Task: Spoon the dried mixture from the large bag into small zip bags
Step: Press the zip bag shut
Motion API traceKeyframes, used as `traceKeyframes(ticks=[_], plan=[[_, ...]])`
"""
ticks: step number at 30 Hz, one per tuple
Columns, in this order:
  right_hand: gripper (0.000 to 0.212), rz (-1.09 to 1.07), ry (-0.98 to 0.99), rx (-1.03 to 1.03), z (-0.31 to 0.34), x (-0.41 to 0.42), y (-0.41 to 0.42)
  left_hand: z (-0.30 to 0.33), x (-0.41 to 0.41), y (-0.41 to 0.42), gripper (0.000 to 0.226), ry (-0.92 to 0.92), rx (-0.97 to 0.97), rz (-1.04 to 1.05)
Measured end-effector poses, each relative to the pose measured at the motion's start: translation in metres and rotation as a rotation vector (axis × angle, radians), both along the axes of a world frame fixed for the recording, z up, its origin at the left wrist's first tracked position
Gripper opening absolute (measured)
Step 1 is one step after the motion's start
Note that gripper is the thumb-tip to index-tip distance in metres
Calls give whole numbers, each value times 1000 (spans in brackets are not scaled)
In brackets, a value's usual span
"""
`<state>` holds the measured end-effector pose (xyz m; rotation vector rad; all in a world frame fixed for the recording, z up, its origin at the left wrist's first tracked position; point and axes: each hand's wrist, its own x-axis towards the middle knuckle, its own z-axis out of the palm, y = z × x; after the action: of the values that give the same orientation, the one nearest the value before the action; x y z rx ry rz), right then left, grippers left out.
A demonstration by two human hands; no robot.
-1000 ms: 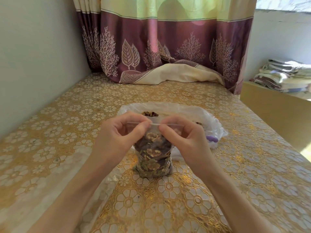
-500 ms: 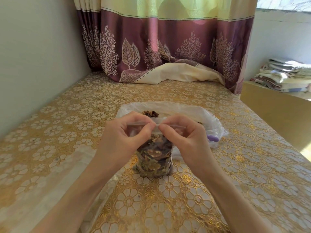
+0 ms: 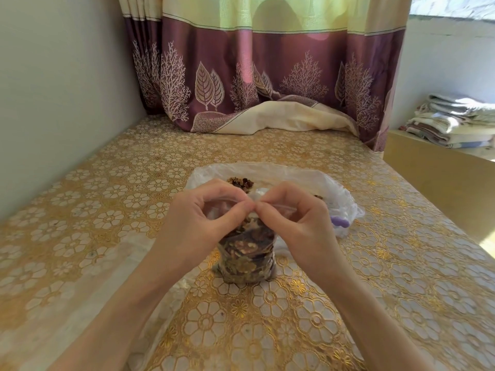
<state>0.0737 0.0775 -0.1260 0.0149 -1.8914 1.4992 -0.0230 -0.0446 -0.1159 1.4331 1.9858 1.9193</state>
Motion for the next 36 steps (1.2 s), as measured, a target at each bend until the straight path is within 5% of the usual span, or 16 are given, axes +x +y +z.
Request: traceKeyframes(ticks=[10, 18, 23, 26, 29, 33, 36], plan=[[3, 28, -57, -142, -1, 4, 8, 2, -8, -7, 13, 17, 4, 11], [14, 47, -61, -185, -4, 10, 20, 1, -25, -16, 6, -26, 77, 48], [25, 31, -86, -209, -10, 7, 19, -9, -29, -10, 30, -240, 86, 17], [25, 64, -44, -280, -13, 6, 18, -14, -30, -12, 72, -356, -196, -206], [30, 64, -26, -378, -16, 7, 19, -17, -28, -12, 61, -322, -484, -312], [46, -129, -58, -378, -24, 6, 19, -19, -27, -10, 44, -303, -347, -213], [38, -224, -79, -169, -26, 6, 11, -21, -24, -7, 37, -314, -206, -94]])
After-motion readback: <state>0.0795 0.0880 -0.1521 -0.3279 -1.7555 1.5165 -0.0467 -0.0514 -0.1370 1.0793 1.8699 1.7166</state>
